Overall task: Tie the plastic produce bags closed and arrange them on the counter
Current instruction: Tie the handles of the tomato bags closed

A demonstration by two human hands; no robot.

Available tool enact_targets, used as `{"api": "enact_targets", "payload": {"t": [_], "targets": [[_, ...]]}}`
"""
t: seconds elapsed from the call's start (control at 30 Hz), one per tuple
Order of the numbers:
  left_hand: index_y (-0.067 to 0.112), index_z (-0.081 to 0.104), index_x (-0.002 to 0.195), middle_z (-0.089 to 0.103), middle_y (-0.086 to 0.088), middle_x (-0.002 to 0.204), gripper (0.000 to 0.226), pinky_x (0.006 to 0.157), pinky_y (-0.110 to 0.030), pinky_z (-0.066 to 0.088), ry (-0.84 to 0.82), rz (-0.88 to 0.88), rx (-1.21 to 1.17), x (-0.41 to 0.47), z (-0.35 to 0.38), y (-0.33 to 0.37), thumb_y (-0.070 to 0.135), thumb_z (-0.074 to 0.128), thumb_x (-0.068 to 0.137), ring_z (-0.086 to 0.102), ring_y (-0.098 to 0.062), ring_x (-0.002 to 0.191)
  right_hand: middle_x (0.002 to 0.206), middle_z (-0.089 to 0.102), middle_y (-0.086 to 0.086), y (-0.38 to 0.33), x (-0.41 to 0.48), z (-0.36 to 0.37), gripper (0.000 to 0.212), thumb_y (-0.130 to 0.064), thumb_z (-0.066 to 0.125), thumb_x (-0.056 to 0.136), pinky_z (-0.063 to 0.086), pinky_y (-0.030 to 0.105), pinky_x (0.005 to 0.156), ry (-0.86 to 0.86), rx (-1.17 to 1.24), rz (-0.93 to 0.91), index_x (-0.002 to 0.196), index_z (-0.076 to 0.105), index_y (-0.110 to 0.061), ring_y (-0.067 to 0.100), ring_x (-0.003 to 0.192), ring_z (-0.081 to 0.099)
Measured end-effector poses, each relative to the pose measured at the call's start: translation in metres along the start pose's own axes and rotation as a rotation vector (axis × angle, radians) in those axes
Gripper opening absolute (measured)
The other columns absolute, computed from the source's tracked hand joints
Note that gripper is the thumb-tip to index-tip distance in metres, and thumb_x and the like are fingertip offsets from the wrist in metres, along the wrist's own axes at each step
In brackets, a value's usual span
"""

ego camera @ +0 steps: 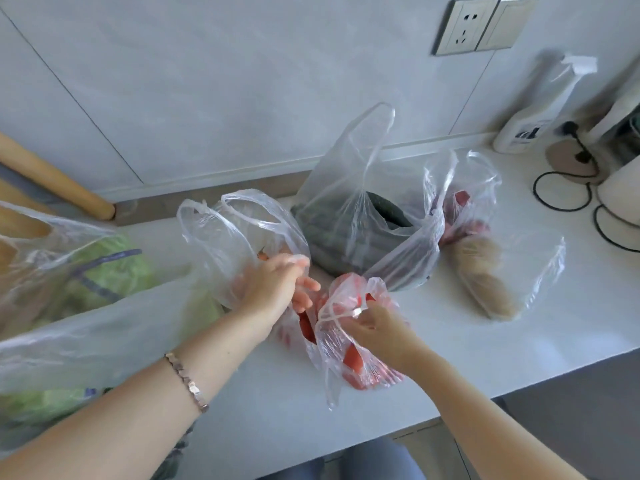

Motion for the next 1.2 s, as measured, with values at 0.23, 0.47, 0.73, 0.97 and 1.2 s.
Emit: {"api": "enact_targets", "payload": {"t": [0.23, 0.47, 0.73, 0.97, 1.2], "targets": [[0.013, 0.034, 0.095, 0.03, 0.004, 0.098, 0.049, 0.067, -0.025, 0.035, 0.162, 0.46, 0.917, -0.031, 0.012, 0.019, 0.044, 0.066, 0.074, 0.038, -0.016, 0.081, 0.055, 0.037, -0.008, 0.008, 0.0, 0.015, 0.032, -0.02, 0.051, 0.088, 0.029, 0.018, 0.051, 0.067, -0.156, -0.039, 0.059, 0.036, -0.019, 0.007, 0.05, 0.034], [0.021, 0.066, 0.07, 0.063, -0.004, 0.104, 0.031, 0.064, -0.042, 0.053, -0.029, 0.728, 1.25, -0.039, 0.051, 0.012, 0.049, 0.055, 0.063, 0.063, -0.031, 0.088, 0.047, 0.047, -0.005, 0.007, -0.015, -0.059, 0.03, -0.018, 0.055, 0.086, 0.04, 0.015, 0.056, 0.153, 0.3, 0.026, 0.058, 0.052, -0.008, 0.003, 0.042, 0.045], [0.013, 0.068, 0.059, 0.062, 0.01, 0.08, 0.035, 0.076, -0.016, 0.016, 0.367, 0.59, 0.713, -0.042, 0.031, 0.05, 0.033, 0.054, 0.084, 0.041, -0.017, 0.095, 0.035, 0.03, -0.01, 0.035, -0.051, -0.129, 0.027, -0.008, 0.054, 0.087, 0.041, 0.031, 0.058, 0.312, 0.67, 0.157, 0.061, 0.05, -0.01, 0.006, 0.028, 0.028], [0.013, 0.059, 0.061, 0.046, 0.002, 0.044, 0.035, 0.072, -0.05, 0.046, -0.337, 0.245, 0.075, -0.064, 0.09, 0.061, 0.017, 0.042, 0.092, 0.048, -0.014, 0.045, 0.034, 0.036, -0.01, 0.021, -0.07, -0.165, 0.031, -0.005, 0.05, 0.084, 0.03, 0.026, 0.047, 0.326, 0.524, -0.009, 0.057, 0.063, -0.012, 0.011, 0.036, 0.03], [0.012, 0.064, 0.105, 0.065, -0.002, 0.07, 0.039, 0.07, -0.023, 0.054, -0.594, 0.166, -0.189, -0.074, 0.131, 0.069, -0.006, 0.032, 0.093, 0.066, -0.015, 0.068, 0.048, 0.034, 0.0, 0.02, -0.103, -0.196, 0.02, -0.019, 0.055, 0.078, 0.03, 0.033, 0.057, 0.555, 0.448, -0.102, 0.066, 0.065, -0.006, 0.017, 0.049, 0.03]]}}
Point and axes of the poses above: each hand's wrist, its own x-axis towards the middle knuckle, its own z-axis out of the palm, y = z × x, the point moved 6 cm from there along x, towards the middle knuckle
